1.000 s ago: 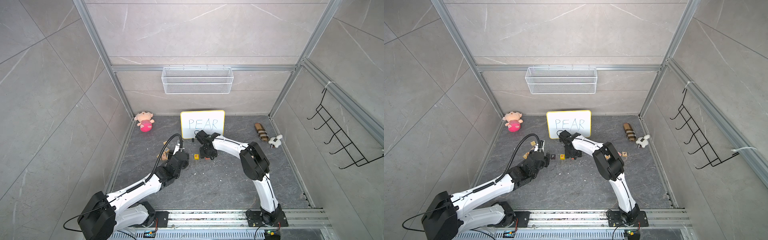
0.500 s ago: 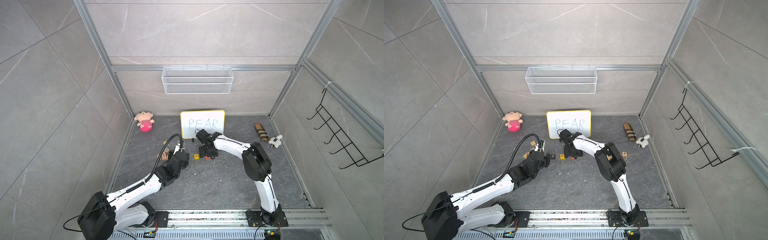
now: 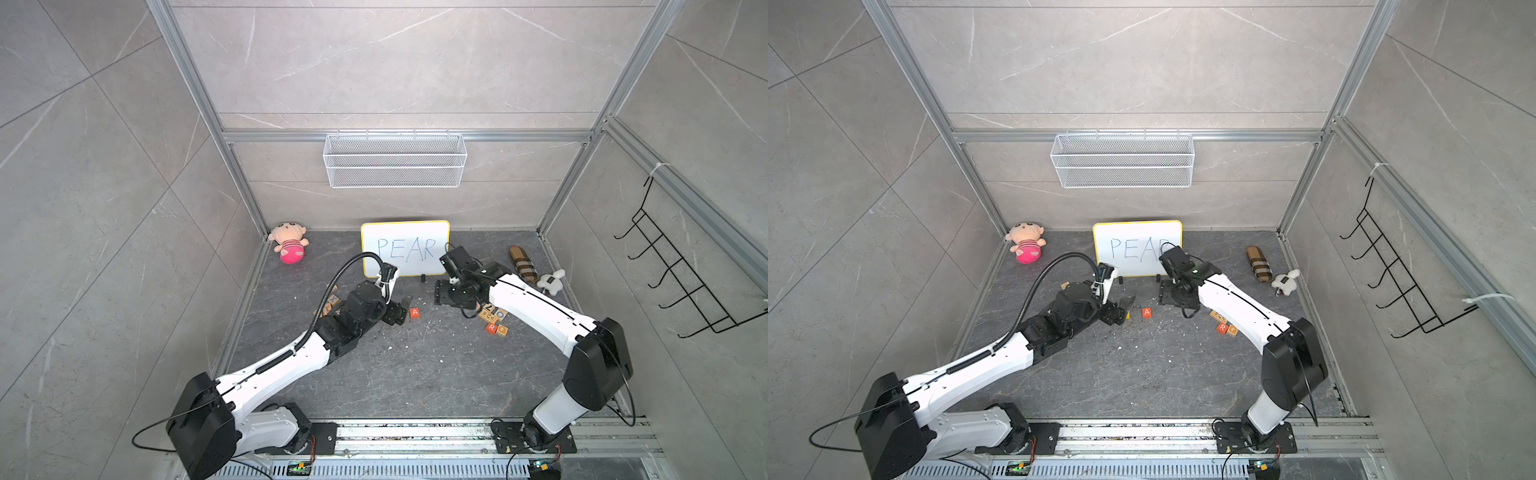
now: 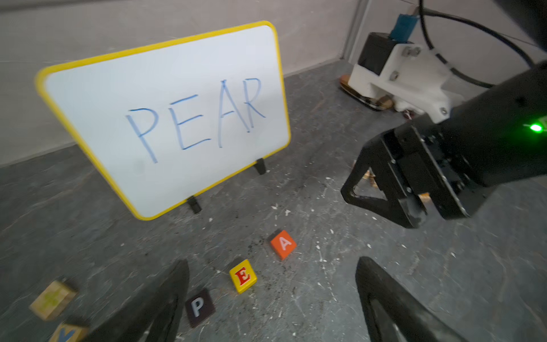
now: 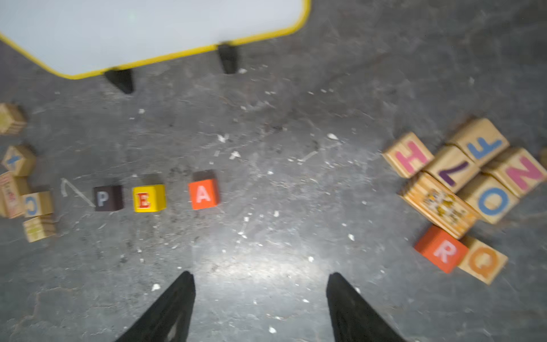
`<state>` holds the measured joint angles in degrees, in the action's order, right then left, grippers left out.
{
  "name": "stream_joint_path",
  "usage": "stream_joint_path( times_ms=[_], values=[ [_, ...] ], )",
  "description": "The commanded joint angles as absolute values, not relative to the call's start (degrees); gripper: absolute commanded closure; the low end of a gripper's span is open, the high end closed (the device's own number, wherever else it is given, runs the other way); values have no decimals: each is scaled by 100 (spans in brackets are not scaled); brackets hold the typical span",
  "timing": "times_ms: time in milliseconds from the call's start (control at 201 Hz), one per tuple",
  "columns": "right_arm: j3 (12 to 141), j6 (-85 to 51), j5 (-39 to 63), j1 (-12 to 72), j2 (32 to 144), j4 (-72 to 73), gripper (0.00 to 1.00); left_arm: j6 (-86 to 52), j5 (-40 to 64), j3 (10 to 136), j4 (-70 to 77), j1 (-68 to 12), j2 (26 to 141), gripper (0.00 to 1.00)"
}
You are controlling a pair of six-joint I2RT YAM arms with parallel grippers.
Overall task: Spell the uppercase word “pear” with letter blocks
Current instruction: Place the letter block at the center of the board, then move the letter block to the center of the board.
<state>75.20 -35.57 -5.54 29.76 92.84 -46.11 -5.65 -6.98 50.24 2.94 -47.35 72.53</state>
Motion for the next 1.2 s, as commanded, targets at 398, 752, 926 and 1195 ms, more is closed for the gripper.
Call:
stream_joint_path(
  times_ms=[398,752,926,1195],
  values=[
    [5824,-3682,-342,1130,9030,-4723,29,169,-151,5764,66,-5317,8356,8],
    [6111,-3701,-51,1125,9392,-4220,32,121,-355,5707,-37,-5317,8376,8],
    [6240,-3601,-199,1125,9593,-4169,32,87,-446,5686,-59,-5318,8358,8],
    [6220,-3512,-514,1108,9873,-4168,32,53,-492,5679,-67,-5320,8394,8]
  ],
)
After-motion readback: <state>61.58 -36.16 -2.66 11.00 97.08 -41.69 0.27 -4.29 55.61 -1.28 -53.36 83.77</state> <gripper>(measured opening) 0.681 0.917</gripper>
